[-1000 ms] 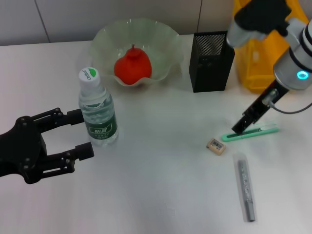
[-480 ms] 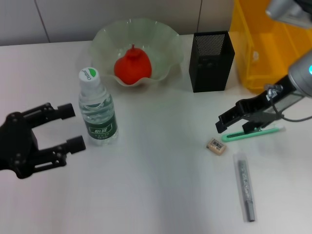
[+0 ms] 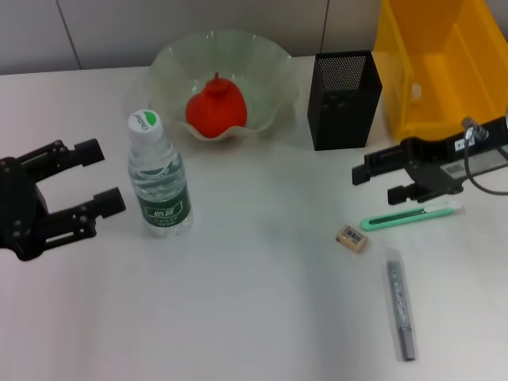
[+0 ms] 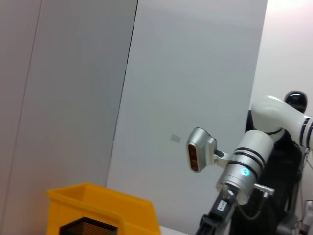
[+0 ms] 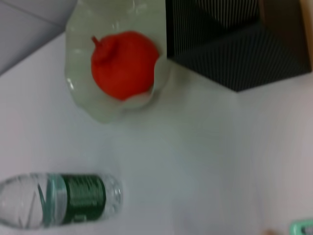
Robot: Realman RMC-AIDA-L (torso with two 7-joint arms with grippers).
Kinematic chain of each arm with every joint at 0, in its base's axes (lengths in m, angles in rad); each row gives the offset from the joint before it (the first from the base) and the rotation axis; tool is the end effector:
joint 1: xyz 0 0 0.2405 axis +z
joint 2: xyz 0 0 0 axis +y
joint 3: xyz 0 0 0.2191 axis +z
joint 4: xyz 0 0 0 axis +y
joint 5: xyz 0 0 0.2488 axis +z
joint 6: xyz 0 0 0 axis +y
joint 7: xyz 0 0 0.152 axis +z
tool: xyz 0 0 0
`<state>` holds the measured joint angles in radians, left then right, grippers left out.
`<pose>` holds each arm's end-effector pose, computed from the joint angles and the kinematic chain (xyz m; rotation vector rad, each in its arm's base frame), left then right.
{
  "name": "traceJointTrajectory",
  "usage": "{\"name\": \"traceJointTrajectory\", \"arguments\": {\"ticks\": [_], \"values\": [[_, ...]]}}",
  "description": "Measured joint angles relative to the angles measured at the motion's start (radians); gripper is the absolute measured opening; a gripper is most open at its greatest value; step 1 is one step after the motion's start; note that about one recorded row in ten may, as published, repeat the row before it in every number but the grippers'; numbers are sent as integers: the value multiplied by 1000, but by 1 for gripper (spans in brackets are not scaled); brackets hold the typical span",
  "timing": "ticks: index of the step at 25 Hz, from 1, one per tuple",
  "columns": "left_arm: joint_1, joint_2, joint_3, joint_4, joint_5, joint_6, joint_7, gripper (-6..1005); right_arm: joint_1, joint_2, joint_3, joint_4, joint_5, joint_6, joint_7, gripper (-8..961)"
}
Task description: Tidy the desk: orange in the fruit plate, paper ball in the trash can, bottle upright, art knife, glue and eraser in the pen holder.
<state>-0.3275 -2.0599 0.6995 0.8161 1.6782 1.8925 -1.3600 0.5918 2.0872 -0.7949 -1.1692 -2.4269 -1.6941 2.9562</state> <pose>-0.2492 0.2928 0.0778 -2.6335 -0.4201 -1.1258 0.2126 0.3702 0.0766 -2.0493 2.0764 0.1892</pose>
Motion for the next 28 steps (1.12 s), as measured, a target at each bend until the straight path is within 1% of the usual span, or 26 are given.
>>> {"name": "traceJointTrajectory", "arguments": {"ticks": [4, 6, 8, 10, 12, 15, 16, 17, 19, 20, 24, 28], "values": [[-10, 9, -22, 0, 0, -17, 1, 786, 17, -2, 20, 12, -1, 25, 2, 787], [-19, 22, -37, -11, 0, -25, 1, 786, 39, -4, 45, 34, -27, 36, 3, 786], [-29, 41, -46, -30, 0, -38, 1, 786, 71, -8, 87, 71, -75, 52, 4, 786], [-32, 53, -49, -35, 0, -56, 1, 786, 120, -14, 133, 119, -147, 66, 5, 786], [-32, 57, -51, -35, 1, -65, 1, 786, 174, -22, 169, 165, -234, 76, 5, 786], [-32, 57, -51, -35, 1, -65, 1, 786, 243, -23, 186, 184, -365, 96, 5, 787], [-32, 63, -57, -32, 5, -97, 1, 786, 268, -21, 189, 187, -412, 101, 5, 787], [-32, 63, -57, -32, 5, -97, 1, 786, 292, -20, 191, 192, -448, 105, 5, 787], [-29, 72, -58, -32, 7, -113, 1, 786, 332, -29, 188, 227, -490, 119, 6, 783], [-28, 76, -58, -35, 7, -122, 1, 786, 350, -38, 189, 255, -493, 127, 8, 781], [-28, 79, -58, -38, 9, -143, 1, 786, 397, -63, 214, 350, -494, 162, 9, 773], [-26, 79, -58, -39, 9, -160, 18, 786, 406, -64, 215, 348, -492, 150, 7, 597]]}}
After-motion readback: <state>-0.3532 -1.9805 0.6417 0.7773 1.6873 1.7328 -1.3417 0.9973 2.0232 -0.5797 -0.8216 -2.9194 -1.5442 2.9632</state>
